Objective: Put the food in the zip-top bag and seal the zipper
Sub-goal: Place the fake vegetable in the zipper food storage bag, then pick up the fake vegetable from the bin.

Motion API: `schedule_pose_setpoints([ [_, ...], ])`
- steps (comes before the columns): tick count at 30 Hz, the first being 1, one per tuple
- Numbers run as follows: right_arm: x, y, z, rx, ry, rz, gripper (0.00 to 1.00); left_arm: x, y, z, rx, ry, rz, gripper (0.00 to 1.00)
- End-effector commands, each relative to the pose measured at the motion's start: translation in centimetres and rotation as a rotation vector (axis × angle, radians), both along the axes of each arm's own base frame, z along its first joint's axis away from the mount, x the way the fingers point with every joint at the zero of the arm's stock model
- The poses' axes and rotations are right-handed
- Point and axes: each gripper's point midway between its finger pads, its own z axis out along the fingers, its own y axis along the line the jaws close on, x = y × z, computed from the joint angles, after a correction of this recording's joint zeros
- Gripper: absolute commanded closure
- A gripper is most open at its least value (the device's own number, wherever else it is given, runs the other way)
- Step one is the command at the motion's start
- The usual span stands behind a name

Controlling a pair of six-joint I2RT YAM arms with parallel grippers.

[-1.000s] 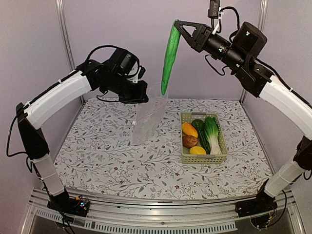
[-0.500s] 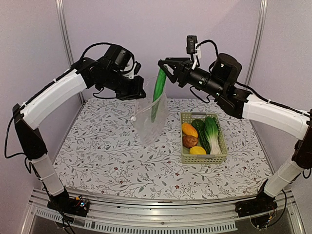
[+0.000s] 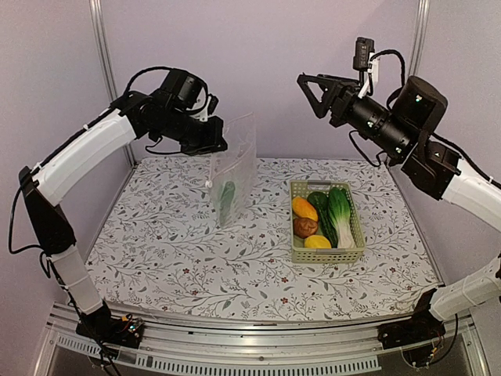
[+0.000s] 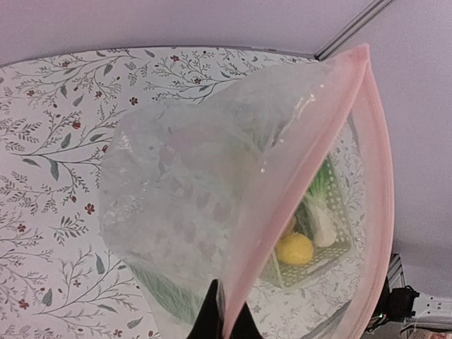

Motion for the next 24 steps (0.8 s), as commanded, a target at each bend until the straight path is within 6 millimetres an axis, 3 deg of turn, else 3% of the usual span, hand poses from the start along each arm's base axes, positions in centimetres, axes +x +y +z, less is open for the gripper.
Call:
schedule_pose_setpoints([
  [1, 3.3, -3.0, -6.0, -0.202, 0.206, -0.248, 0.37, 0.3, 2.1, 2.9, -0.008, -0.072, 0.016, 1.00],
  [5, 5.7, -7.0, -9.6, -0.270, 0.398, -0.362, 0.43, 0.3, 3.7, 3.0, 0.033, -0.082, 0.032, 1.00],
  [13, 9.4, -12.8, -20.1, -0.332, 0.871, -0.397, 0.61, 0.3, 4.8, 3.0, 0.041, -0.082, 0.039, 1.00],
  [21, 11.2, -14.5, -28.9, -0.532, 1.148, -0.401, 0.66, -0.1, 4.5, 2.1, 0.033, -0.050, 0.021, 1.00],
  [24, 12.3, -14.8, -30.9, -0.586, 1.190, -0.434, 0.63, -0.4, 4.6, 2.0, 0.031, -0.042, 0.018, 1.00],
])
